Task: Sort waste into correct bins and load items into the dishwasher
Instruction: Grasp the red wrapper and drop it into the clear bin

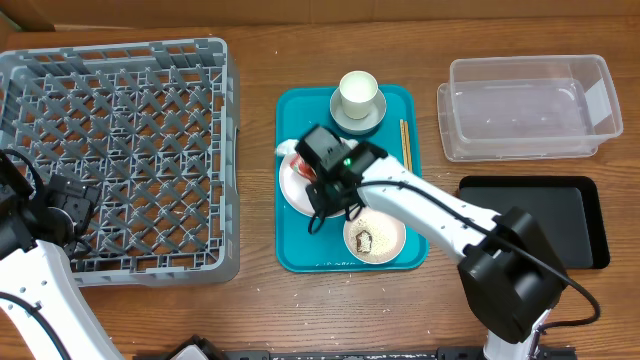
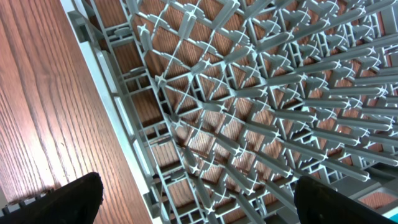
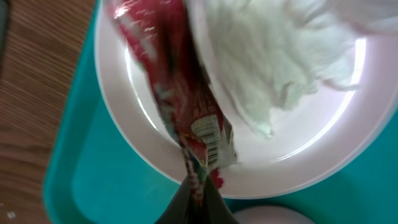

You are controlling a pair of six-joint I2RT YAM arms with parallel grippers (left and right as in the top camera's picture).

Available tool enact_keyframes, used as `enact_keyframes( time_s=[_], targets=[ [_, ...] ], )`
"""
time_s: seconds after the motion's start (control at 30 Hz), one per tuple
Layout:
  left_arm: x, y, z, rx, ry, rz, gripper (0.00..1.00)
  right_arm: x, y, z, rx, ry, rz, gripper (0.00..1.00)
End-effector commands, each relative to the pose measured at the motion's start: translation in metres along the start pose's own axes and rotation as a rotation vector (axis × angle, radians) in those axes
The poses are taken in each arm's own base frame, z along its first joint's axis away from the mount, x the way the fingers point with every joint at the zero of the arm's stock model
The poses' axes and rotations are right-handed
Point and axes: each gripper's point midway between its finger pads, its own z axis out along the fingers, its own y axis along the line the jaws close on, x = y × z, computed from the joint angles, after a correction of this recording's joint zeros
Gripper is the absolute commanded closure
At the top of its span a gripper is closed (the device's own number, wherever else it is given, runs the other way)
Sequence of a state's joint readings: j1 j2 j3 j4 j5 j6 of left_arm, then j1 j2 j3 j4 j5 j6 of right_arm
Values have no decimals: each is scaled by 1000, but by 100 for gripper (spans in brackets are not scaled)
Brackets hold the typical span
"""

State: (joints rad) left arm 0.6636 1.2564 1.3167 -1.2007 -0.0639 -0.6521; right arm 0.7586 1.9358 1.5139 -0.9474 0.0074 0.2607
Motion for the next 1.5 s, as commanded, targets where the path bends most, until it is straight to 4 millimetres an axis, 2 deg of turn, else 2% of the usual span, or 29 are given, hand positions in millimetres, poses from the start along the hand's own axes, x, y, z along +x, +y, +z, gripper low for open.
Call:
enact_keyframes(
  time_s=[0.0,0.1,0.2,0.3,0.33,0.37,0.47,0.57,0.63,0.67,0.7,0.77,0.8,0.87,0.93,1.1,1.17,1.23,1.33,1.47],
  targets=[
    [-6,-3,-9,22,-27,-12,0,-54,-12,-65,38,-180,86,96],
    [-6,-3,-9,22,-27,-12,0,-74,-33,-101,81,-245,133,96],
    [-6,-3,-9,22,-27,-12,0,-88,-70,-137,127,-298,220,96],
    [-6,-3,-9,22,-28,-12,0,-94,-133,-163,188,-346,467,96],
    [-6,-3,-9,22,-27,-12,0,-94,-153,-166,197,-354,550,96],
    [-6,-3,-9,22,-27,-12,0,-88,-185,-170,210,-361,709,96],
    [-6,-3,-9,22,-27,-12,0,-71,-241,-169,191,-349,1016,96],
    [-6,-3,-9,22,-27,-12,0,-52,-283,-165,167,-332,1228,96],
    [-6,-3,-9,22,-27,-12,0,-44,-300,-163,157,-332,1303,95],
    [-6,-3,-9,22,-28,-12,0,-43,-308,-162,147,-339,1321,81],
    [-6,-3,-9,21,-27,-12,0,-44,-317,-161,131,-356,1332,42],
    [-6,-3,-9,22,-28,-12,0,-48,-324,-163,121,-379,1295,15],
    [-6,-3,-9,22,-28,-12,0,-53,-325,-164,109,-391,1240,7],
    [-6,-3,-9,22,-28,-12,0,-63,-318,-165,62,-396,1128,0],
    [-6,-3,-9,22,-27,-12,0,-69,-302,-164,-26,-372,1054,0],
    [-6,-3,-9,22,-28,-12,0,-84,-217,-161,-315,-279,711,4],
    [-6,-3,-9,22,-28,-12,0,-77,-190,-151,-276,-214,656,10],
    [-6,-3,-9,22,-28,-12,0,-72,-167,-137,-197,-173,596,11],
    [-6,-3,-9,22,-27,-12,0,-71,-129,-114,-84,-162,472,9],
    [-6,-3,-9,22,-27,-12,0,-63,-89,-81,50,-171,329,3]
  ],
)
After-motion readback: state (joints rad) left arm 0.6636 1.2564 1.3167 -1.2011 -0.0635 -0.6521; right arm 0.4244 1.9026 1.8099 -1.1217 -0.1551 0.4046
